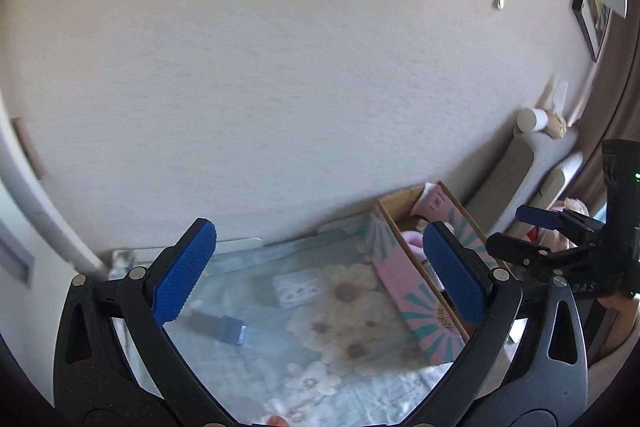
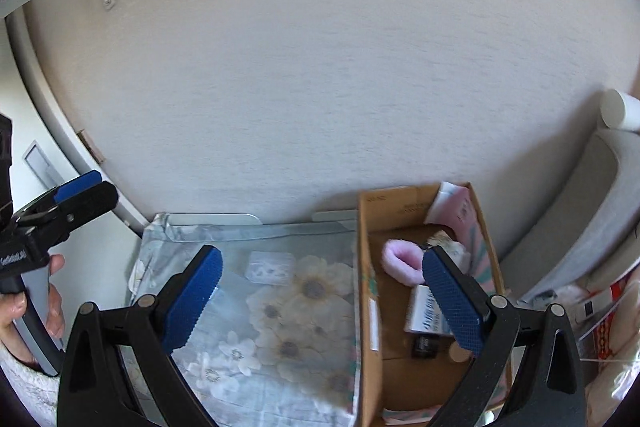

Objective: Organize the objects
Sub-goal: 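Move both tools back over the bed toward the blue box and clear box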

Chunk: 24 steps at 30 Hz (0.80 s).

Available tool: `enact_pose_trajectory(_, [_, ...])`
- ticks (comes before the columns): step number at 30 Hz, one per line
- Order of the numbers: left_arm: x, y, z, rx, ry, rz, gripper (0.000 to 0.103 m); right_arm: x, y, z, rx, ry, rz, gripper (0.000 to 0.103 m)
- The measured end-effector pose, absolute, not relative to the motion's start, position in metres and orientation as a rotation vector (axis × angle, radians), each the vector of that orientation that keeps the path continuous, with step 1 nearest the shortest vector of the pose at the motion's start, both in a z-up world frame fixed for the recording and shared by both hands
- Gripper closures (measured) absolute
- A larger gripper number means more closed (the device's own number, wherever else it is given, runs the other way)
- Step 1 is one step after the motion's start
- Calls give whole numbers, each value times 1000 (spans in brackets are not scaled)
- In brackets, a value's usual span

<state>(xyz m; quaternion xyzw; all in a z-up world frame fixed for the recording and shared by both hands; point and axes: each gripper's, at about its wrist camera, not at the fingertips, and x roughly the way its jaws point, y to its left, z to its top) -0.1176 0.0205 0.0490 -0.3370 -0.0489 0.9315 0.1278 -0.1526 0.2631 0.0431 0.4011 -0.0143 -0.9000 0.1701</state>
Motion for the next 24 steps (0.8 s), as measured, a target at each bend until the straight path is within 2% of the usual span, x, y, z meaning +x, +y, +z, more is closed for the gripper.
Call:
enact_pose_trajectory(10, [-90, -39, 45, -975, -225, 2812, 0, -157, 222, 34, 1127, -29, -2485, 3])
enact_pose_trajectory(24, [-86, -86, -22, -1099, -277, 2828, 0, -166, 168, -5, 1088, 10, -2465, 3])
